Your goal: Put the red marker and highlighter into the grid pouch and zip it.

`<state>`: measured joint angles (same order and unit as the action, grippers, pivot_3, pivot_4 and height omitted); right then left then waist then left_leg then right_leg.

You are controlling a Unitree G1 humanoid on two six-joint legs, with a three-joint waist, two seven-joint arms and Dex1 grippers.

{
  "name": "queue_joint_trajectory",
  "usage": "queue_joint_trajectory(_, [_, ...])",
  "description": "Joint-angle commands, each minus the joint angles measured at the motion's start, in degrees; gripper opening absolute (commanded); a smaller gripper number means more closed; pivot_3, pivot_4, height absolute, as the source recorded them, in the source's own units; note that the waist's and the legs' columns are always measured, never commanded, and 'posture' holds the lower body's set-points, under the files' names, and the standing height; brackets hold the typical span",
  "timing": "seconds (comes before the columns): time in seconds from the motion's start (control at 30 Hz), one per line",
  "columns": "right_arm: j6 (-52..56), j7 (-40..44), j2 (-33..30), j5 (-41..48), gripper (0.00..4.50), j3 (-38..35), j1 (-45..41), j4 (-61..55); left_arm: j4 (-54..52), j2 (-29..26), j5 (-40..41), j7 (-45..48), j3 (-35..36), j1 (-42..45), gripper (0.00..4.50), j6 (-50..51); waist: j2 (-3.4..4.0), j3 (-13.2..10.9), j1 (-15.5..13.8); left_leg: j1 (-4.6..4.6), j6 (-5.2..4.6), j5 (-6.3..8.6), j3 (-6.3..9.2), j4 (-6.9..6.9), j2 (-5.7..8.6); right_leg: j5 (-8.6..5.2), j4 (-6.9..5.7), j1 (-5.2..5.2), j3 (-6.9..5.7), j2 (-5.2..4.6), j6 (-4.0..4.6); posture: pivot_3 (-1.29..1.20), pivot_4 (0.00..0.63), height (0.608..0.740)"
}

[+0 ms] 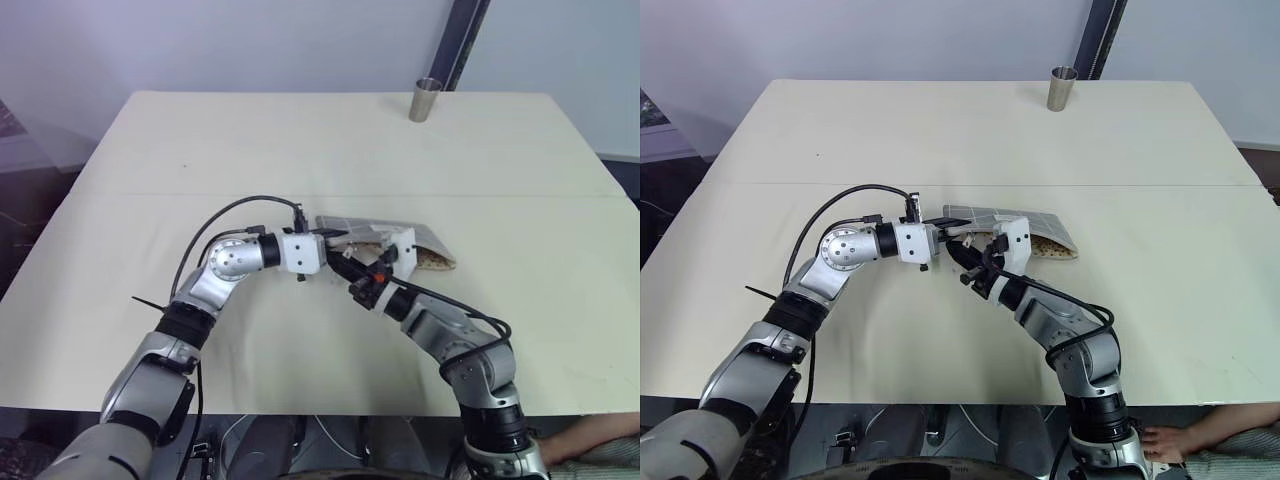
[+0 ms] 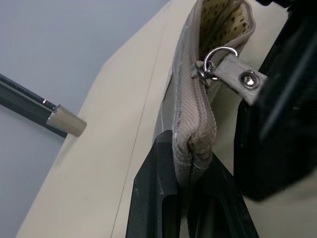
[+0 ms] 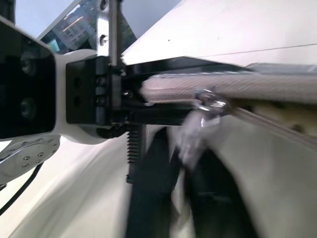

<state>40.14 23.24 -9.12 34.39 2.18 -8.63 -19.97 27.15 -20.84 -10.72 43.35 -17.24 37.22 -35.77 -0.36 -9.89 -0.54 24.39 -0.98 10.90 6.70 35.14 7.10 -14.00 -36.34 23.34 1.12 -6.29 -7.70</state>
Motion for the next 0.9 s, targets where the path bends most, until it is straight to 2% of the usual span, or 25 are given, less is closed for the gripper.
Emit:
queue_joint_trajectory(0.03, [-0.7,0.6,-3.3,0.7,0.02,-3.8,2.0,-3.3,-0.6,-1.1,0.7,-1.0,0.8,-0.4,0.0,-1.8,0.0,0.0,-0.1,0.0,0.0,0.0,0.0,0.0,0.0,0.0,0.0,0.0,0.0,0.0,0.0,0.0,0.15,0.74])
queue_joint_trajectory(0.17, [-0.9,2.5,-10.8,0.9,0.02,-10.0,6.1,-4.3,3.9,-3.7,2.1,0.2,2.3,0.2,0.0,-3.3,0.01,0.0,-0.1,0.01,0.0,0.0,-0.01,0.01,0.03,0.0,0.02,-0.02,0.0,-0.03,0.0,0.0,0.15,0.74])
queue_joint_trajectory(0.27, [-2.2,5.0,-18.6,-1.4,0.02,-15.1,9.6,-2.3,7.6,-5.4,6.5,3.1,4.1,0.7,0.0,-1.9,0.01,0.0,-0.1,0.0,-0.01,0.0,-0.02,0.01,0.02,0.0,0.02,-0.02,-0.01,-0.04,0.0,0.0,0.15,0.74])
queue_joint_trajectory(0.4, [-5.1,8.0,-25.1,-3.9,0.02,-18.2,11.3,1.0,12.2,-5.8,11.5,7.2,5.7,1.1,0.0,-1.1,0.01,0.0,0.0,0.0,-0.02,-0.01,-0.05,0.01,-0.01,-0.01,0.02,-0.09,0.0,-0.04,0.0,0.0,0.15,0.74])
queue_joint_trajectory(0.5, [-5.8,8.8,-26.0,-3.5,0.87,-18.3,10.1,1.1,13.3,-4.0,18.0,12.8,7.5,0.8,1.0,4.0,0.01,0.0,0.1,0.0,-0.03,-0.01,-0.04,0.05,-0.02,-0.01,0.01,-0.12,-0.02,-0.04,-0.01,0.0,0.15,0.74])
queue_joint_trajectory(0.63, [-5.3,10.7,-26.6,-3.2,2.82,-17.0,10.3,-1.0,13.5,-3.4,18.0,13.0,8.8,0.1,2.95,3.5,0.0,0.0,0.0,0.01,-0.04,-0.02,-0.04,0.06,-0.02,-0.01,0.02,-0.11,-0.01,-0.06,-0.01,0.0,0.15,0.74])
queue_joint_trajectory(0.73, [-4.8,15.3,-29.3,-1.6,4.32,-18.4,13.9,-3.6,11.8,-4.7,21.3,16.3,10.8,-1.3,4.39,6.4,0.0,0.0,-0.2,0.03,-0.04,-0.02,-0.03,0.06,0.01,-0.01,0.02,-0.11,-0.02,-0.1,-0.01,0.0,0.15,0.74])
queue_joint_trajectory(0.83, [-6.2,18.8,-33.9,-4.1,4.42,-19.2,18.2,-5.5,7.2,-7.0,26.7,20.9,13.3,-4.9,4.45,12.9,0.02,0.0,-0.1,0.06,-0.08,0.01,-0.03,0.05,0.03,-0.01,0.06,-0.1,-0.02,-0.13,-0.01,0.0,0.15,0.74])
queue_joint_trajectory(0.9, [-6.3,19.1,-35.4,-3.8,4.42,-22.2,19.9,-5.9,2.5,-9.1,30.9,22.6,15.8,-8.6,4.45,19.6,-0.01,0.0,0.2,0.04,-0.11,0.03,-0.07,0.05,0.04,-0.01,0.07,-0.08,0.01,-0.15,-0.01,0.0,0.15,0.74])
